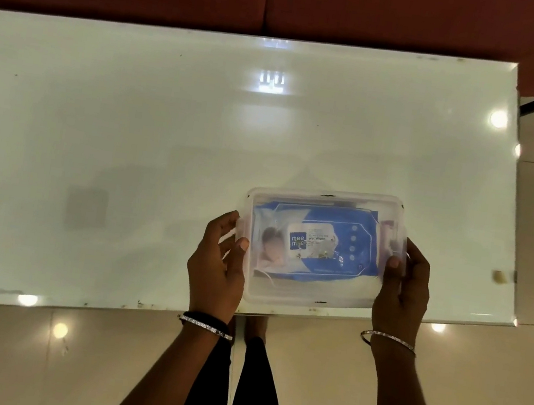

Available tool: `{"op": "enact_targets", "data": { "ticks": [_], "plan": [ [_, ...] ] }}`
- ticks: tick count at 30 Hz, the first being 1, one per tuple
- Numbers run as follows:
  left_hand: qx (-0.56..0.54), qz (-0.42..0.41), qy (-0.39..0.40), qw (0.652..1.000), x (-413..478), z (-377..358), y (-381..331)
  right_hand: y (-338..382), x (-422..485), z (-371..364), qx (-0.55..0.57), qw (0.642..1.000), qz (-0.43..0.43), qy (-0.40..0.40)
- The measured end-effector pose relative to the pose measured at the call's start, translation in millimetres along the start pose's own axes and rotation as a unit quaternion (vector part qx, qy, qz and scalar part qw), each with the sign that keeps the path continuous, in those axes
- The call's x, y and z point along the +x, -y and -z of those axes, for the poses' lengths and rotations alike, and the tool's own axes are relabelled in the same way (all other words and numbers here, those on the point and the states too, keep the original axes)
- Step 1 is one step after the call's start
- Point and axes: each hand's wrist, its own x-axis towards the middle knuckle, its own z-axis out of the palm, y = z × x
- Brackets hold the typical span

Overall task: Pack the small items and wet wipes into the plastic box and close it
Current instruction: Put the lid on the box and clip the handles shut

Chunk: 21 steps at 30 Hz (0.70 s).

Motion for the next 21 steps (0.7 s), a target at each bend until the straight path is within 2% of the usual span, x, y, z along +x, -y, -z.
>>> {"op": "enact_targets", "data": {
  "ticks": [3, 7, 9, 11, 12, 14, 16, 21],
  "plan": [
    [0.039, 0.033, 0.015, 0.999, -0.8, -2.4, 4.4, -1.5, 3.2, 1.7, 0.036, 0.999, -0.019, 0.026],
    [0.030, 0.088, 0.032, 0.995, 1.1, -5.6, 6.4, -2.0, 5.9, 5.5, 0.099, 0.990, -0.068, 0.073],
    [-0.050, 0.159, 0.074, 0.983, 1.6, -5.0, 11.1, -3.1, 9.0, 9.7, 0.137, 0.980, -0.103, 0.100],
    [-0.192, 0.241, 0.134, 0.942, 2.9, -1.1, 14.1, -2.8, 14.2, 12.4, 0.176, 0.964, -0.149, 0.133],
    [-0.242, 0.264, 0.157, 0.920, 4.1, 1.0, 16.7, -2.1, 17.2, 13.0, 0.191, 0.956, -0.170, 0.147],
    [-0.263, 0.251, 0.184, 0.913, 6.7, 3.7, 19.4, -1.0, 21.8, 13.0, 0.209, 0.943, -0.199, 0.166],
    [-0.246, 0.228, 0.165, 0.927, 7.9, 4.6, 21.0, -0.8, 23.8, 12.6, 0.225, 0.934, -0.214, 0.176],
    [-0.124, 0.160, 0.008, 0.979, 6.5, 1.5, 15.2, 1.1, 21.0, 11.1, 0.276, 0.917, -0.227, 0.175]
  ]
}}
